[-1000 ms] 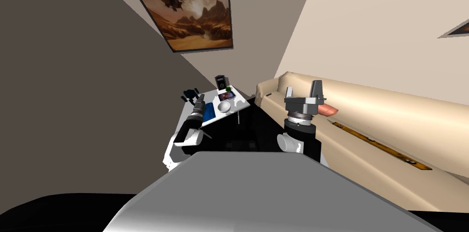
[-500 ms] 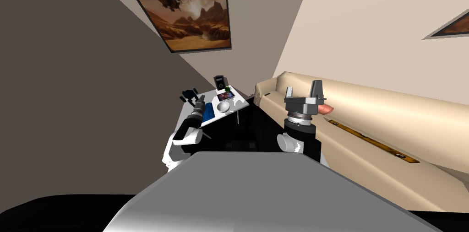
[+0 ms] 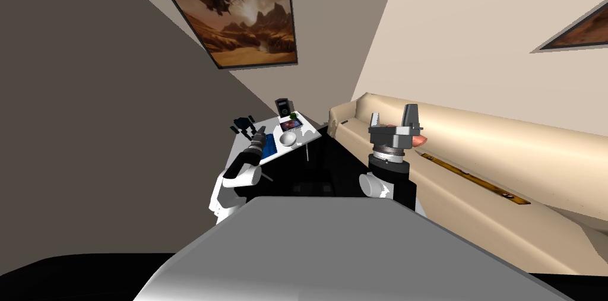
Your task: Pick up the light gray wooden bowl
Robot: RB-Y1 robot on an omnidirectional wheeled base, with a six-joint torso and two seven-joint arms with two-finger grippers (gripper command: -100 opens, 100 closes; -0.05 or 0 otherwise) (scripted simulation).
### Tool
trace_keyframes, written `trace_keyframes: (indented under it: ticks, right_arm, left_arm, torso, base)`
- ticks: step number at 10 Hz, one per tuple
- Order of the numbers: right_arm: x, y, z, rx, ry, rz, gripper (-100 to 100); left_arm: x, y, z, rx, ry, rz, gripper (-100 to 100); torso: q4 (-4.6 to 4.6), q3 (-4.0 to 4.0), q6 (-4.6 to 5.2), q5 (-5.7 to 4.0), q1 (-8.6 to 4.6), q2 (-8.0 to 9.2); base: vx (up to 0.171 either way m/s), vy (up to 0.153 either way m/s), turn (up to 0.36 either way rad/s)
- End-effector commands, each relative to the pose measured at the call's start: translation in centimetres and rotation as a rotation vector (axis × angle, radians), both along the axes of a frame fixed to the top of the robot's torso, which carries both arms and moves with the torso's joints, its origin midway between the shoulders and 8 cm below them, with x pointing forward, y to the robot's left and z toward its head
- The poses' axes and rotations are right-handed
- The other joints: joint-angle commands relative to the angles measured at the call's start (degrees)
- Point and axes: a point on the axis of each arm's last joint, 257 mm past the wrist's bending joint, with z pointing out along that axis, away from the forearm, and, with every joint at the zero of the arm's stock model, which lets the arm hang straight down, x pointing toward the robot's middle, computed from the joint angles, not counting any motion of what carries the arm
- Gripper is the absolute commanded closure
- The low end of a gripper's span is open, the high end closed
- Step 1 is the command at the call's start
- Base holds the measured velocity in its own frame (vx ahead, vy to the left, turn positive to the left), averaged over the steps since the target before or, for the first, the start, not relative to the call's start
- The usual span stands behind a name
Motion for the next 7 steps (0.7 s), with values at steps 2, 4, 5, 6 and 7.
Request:
trace_keyframes:
  ticks: [2, 4, 5, 6, 7]
  right_arm:
    - [0.0, 0.0, 0.0, 0.000, 0.000, 0.000, 0]
    - [0.0, 0.0, 0.0, 0.000, 0.000, 0.000, 0]
    - [0.0, 0.0, 0.0, 0.000, 0.000, 0.000, 0]
    - [0.0, 0.0, 0.0, 0.000, 0.000, 0.000, 0]
    - [0.0, 0.0, 0.0, 0.000, 0.000, 0.000, 0]
  left_arm:
    - [-0.3, 0.2, -1.3, -0.007, 0.054, 0.012, -100]
    - [-0.5, 0.7, -2.5, -0.015, 0.106, 0.026, -100]
    - [-0.6, 1.0, -3.0, -0.019, 0.129, 0.036, -100]
    - [-0.7, 1.0, -3.6, -0.022, 0.155, 0.040, -100]
    - [-0.9, 1.3, -4.3, -0.027, 0.183, 0.050, -100]
  torso:
    - [0.00, 0.00, -0.01, 0.00, 0.01, -0.01]
    - [0.00, -0.01, 0.00, 0.00, 0.01, -0.01]
    - [-0.01, -0.01, -0.01, 0.00, 0.01, -0.02]
    - [-0.01, -0.03, -0.01, 0.00, -0.03, -0.05]
    - [-0.02, -0.04, -0.01, -0.01, -0.01, -0.07]
  base:
    - [0.004, -0.006, -0.013]
    - [0.014, -0.012, -0.033]
    - [0.023, -0.020, -0.041]
    - [0.026, -0.016, -0.018]
    - [0.038, -0.016, -0.035]
